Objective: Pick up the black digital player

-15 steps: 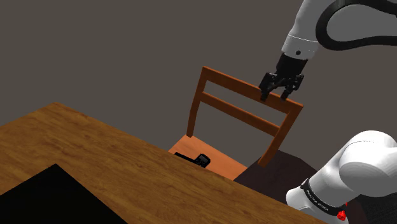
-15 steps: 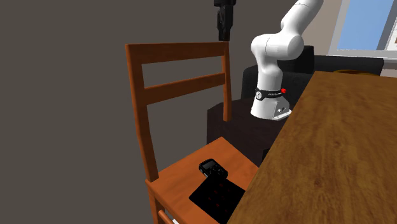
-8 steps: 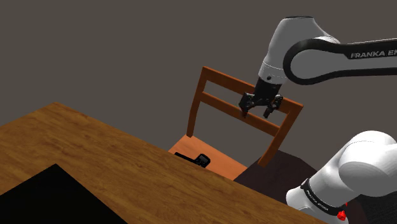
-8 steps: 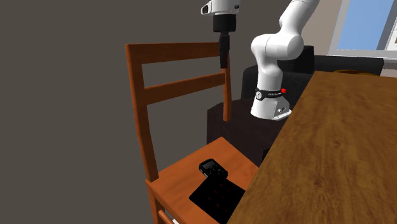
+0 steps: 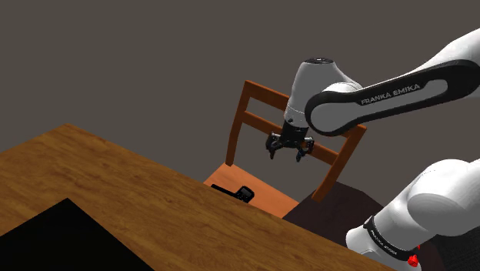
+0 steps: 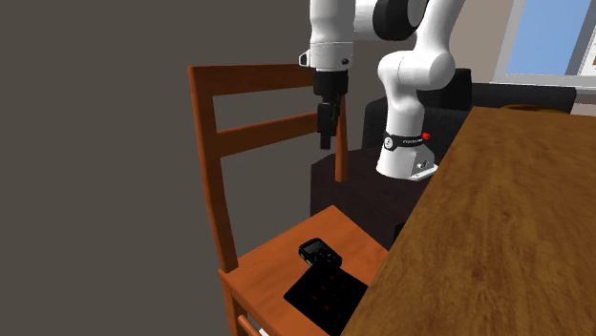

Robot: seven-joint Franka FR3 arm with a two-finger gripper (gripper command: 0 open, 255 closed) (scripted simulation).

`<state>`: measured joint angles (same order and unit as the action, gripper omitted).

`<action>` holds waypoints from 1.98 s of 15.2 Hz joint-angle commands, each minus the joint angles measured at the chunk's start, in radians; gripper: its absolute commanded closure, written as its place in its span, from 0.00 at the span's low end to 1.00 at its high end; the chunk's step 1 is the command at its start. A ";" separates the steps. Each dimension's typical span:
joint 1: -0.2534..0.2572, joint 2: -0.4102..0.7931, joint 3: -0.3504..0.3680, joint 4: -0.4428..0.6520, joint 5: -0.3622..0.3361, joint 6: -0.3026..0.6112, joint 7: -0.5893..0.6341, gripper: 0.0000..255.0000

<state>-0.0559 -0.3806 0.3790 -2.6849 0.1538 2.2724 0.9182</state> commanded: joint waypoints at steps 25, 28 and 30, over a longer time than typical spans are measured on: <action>0.111 0.923 -0.137 0.319 -0.628 0.505 0.916 0.00; 0.111 0.923 -0.138 0.318 -0.628 0.506 0.916 1.00; 0.111 0.923 -0.138 0.318 -0.629 0.506 0.916 1.00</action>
<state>0.0547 0.5419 0.2409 -2.3667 -0.4745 2.7785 1.8339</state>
